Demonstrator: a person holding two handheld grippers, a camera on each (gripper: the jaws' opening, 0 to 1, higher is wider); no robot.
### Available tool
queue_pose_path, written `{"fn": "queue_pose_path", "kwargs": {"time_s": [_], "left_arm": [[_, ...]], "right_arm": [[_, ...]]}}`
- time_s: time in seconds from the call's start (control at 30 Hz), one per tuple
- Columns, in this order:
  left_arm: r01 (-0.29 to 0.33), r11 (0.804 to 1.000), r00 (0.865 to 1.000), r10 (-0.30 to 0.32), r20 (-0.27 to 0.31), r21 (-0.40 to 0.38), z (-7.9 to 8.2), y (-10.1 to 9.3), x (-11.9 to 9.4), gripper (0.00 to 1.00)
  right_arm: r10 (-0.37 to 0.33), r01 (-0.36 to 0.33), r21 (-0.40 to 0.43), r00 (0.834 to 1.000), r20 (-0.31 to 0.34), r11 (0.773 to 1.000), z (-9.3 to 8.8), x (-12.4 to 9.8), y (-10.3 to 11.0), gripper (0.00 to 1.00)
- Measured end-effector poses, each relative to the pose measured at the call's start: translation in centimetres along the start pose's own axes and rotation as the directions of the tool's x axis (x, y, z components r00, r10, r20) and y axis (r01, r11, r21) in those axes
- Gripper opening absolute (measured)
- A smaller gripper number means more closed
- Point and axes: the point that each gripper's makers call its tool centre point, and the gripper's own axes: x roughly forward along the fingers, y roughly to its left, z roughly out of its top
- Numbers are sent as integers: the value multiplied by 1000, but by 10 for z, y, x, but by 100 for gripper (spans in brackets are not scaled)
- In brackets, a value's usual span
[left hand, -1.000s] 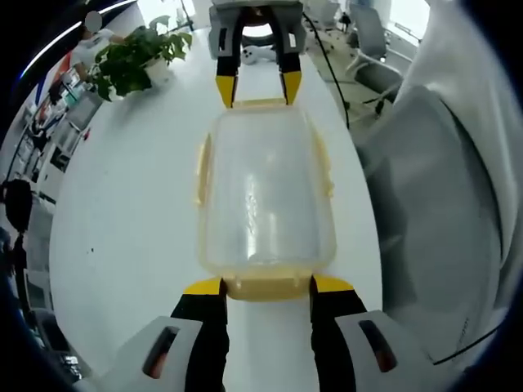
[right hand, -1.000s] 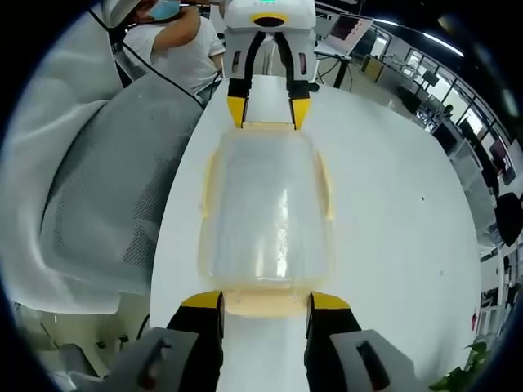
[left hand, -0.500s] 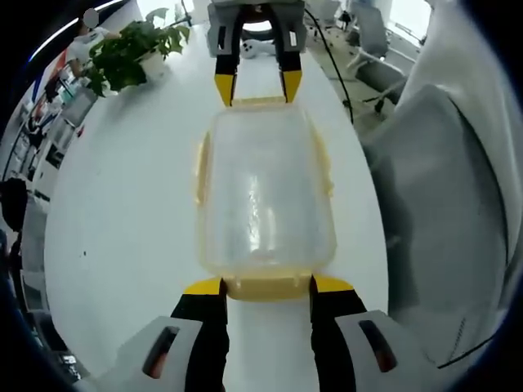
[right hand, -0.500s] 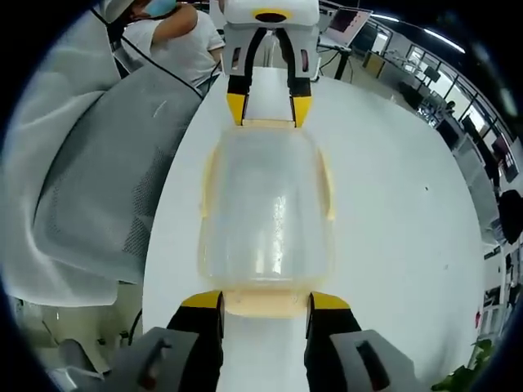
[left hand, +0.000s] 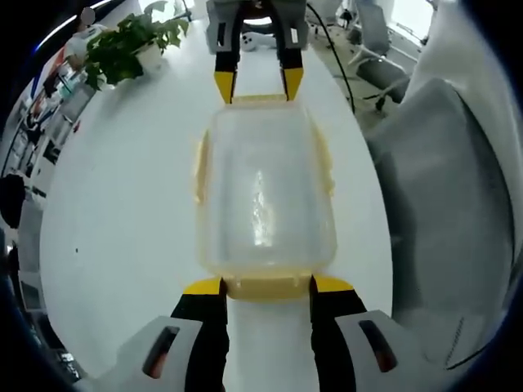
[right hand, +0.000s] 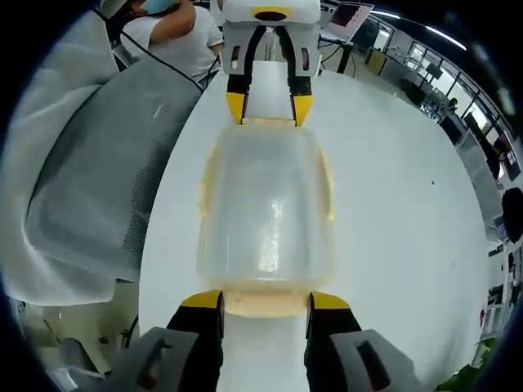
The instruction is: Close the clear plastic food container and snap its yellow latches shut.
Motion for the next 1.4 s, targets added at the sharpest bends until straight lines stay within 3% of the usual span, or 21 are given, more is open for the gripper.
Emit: {"fn": "queue_pose_path", "kwargs": {"time_s": [0.53,1.1,1.2,1.4], "left_arm": [[22,1000,1000,-22,-7,-23,-1,-2,3,37],[-4,1000,1000,4,19,-11,-2,-2,3,38],[6,1000,1000,-6,-6,9,-8,-4,3,39],[-2,1000,1000,2,-16,-26,-17,-6,-2,45]], "right_arm": [[19,-19,-10,1000,-6,1000,-3,5,-1,38],[7,-8,-4,1000,-20,1000,-8,4,-1,42],[-1,1,-6,1000,-21,1000,-7,0,-1,45],[0,0,11,1000,-10,1000,-6,-5,3,46]]}}
